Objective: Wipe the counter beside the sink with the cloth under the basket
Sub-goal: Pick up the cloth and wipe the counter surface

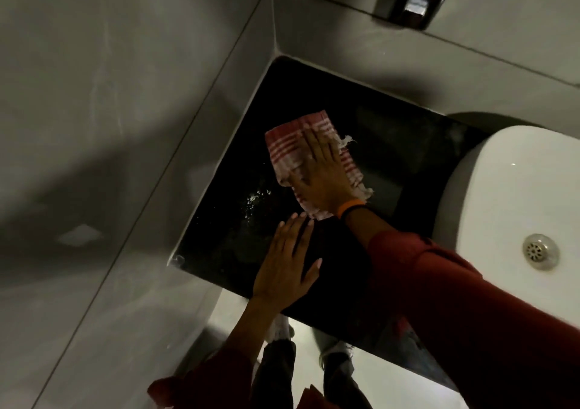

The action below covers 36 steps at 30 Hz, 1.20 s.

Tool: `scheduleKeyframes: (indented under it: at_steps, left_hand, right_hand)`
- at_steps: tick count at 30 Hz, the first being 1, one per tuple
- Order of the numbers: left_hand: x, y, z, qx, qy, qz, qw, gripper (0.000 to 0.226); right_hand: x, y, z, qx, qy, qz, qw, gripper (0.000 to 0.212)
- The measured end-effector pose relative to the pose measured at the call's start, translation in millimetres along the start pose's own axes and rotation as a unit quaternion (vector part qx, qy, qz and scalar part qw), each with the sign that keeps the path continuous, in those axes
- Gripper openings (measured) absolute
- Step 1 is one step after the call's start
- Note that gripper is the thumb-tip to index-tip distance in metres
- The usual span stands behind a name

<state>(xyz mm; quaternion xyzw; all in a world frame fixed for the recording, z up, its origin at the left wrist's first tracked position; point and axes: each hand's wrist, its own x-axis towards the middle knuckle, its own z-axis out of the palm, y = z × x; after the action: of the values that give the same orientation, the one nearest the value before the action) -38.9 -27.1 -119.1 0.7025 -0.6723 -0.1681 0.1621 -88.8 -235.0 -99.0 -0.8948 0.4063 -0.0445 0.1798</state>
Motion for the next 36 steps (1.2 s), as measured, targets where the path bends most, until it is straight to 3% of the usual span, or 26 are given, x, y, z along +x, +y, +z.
scheduleKeyframes:
  at_steps: [3,6,9,11,13,18,25,31,36]
  left_hand:
    - [12,4,-23,-0.069,0.077,-0.051,0.993,0.059]
    - [74,-7,-55,0.01,0.137,0.009,0.991,0.049]
    - [161,-13,-76,0.085,0.055,0.024,0.995,0.053]
    - [193,-12,-65,0.125,-0.029,0.008,0.992,0.071]
    - [197,-13,-43,0.134,-0.065,-0.015,0.989,0.088]
    - [181,-18,-25,0.114,0.017,-0.06,0.992,0.094]
    - [122,-40,-26,0.076,0.018,-0.225,0.971,0.103]
    - [43,-39,-22,0.089,0.063,-0.355,0.928,0.106]
    - [-2,-4,-12,0.033,0.066,-0.48,0.874,0.108]
  right_hand:
    - [-61,-6,-1,0.029,0.108,0.138,0.984,0.088]
    - [-142,-1,13,0.004,0.138,0.252,0.958,0.097]
    - [-189,-3,32,-0.039,0.085,0.307,0.947,0.105]
    - [-196,-3,39,-0.059,0.071,0.309,0.947,0.106]
    - [-194,-2,40,-0.068,0.068,0.309,0.946,0.107]
    - [-194,0,44,-0.086,0.078,0.308,0.944,0.109]
    - [-196,-1,42,-0.078,0.091,0.299,0.947,0.108]
    - [-196,-2,41,-0.064,0.086,0.291,0.951,0.108]
    - [-199,-3,37,-0.04,0.067,0.28,0.957,0.109]
